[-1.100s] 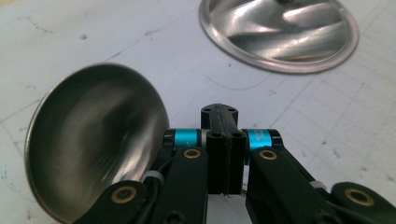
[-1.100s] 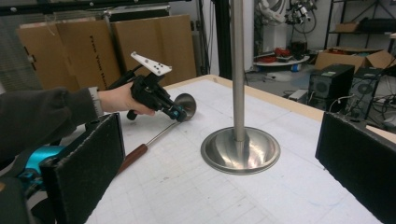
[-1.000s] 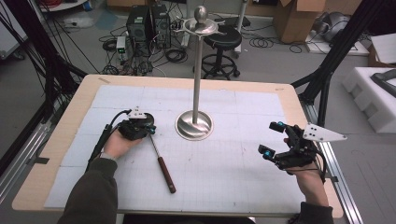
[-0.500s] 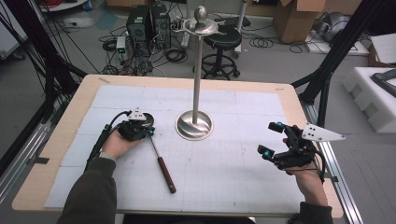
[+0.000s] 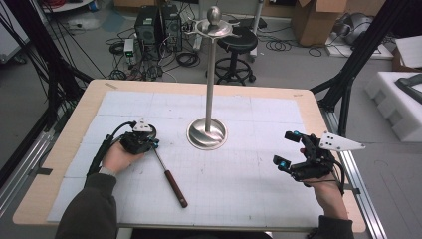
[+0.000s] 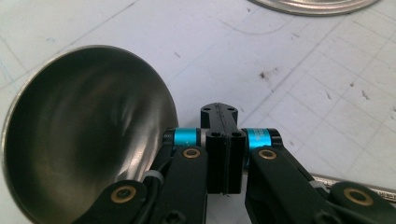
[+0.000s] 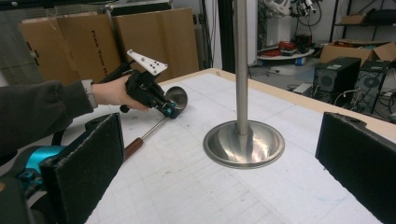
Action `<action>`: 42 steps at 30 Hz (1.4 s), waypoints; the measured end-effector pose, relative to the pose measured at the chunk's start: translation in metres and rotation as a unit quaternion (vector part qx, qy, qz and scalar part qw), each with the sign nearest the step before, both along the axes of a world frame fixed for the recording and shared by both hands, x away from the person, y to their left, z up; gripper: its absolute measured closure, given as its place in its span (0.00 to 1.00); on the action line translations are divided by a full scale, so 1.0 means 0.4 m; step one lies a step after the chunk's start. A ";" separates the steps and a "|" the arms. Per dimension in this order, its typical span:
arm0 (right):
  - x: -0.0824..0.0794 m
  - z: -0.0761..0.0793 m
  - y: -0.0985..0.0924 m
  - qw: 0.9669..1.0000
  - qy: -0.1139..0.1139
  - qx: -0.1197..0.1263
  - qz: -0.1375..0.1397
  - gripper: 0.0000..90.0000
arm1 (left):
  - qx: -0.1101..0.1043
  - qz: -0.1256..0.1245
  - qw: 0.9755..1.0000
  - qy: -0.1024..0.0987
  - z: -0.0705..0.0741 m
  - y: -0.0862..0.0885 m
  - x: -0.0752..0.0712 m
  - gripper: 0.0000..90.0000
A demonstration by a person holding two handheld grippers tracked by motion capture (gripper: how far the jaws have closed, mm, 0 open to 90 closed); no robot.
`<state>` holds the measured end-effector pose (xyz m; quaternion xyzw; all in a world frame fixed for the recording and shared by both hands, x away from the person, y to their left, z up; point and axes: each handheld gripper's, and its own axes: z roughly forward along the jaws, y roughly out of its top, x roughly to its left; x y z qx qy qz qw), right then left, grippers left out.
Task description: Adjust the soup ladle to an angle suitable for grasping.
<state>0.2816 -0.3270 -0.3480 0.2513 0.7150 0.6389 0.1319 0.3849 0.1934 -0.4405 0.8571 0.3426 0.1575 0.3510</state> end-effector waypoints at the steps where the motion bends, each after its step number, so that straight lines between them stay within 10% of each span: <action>1: 0.001 0.000 0.000 1.000 0.000 0.000 0.001 0.00 | -0.003 0.003 1.000 0.003 0.001 0.006 -0.006 1.00; 11: 0.005 -0.009 0.010 1.000 0.006 -0.010 0.003 0.00 | -0.023 0.015 1.000 -0.011 -0.011 0.077 -0.077 1.00; 18: 0.007 -0.013 0.013 1.000 0.008 -0.014 0.001 0.00 | 0.014 0.029 0.999 -0.015 -0.001 0.087 -0.120 1.00; 31: 0.010 -0.020 0.020 1.000 0.015 -0.022 0.004 0.00 | -0.032 0.051 0.998 -0.005 -0.012 0.156 -0.205 1.00; 42: 0.012 -0.024 0.021 1.000 0.018 -0.023 0.002 0.00 | -0.007 0.053 0.998 -0.016 -0.009 0.163 -0.272 1.00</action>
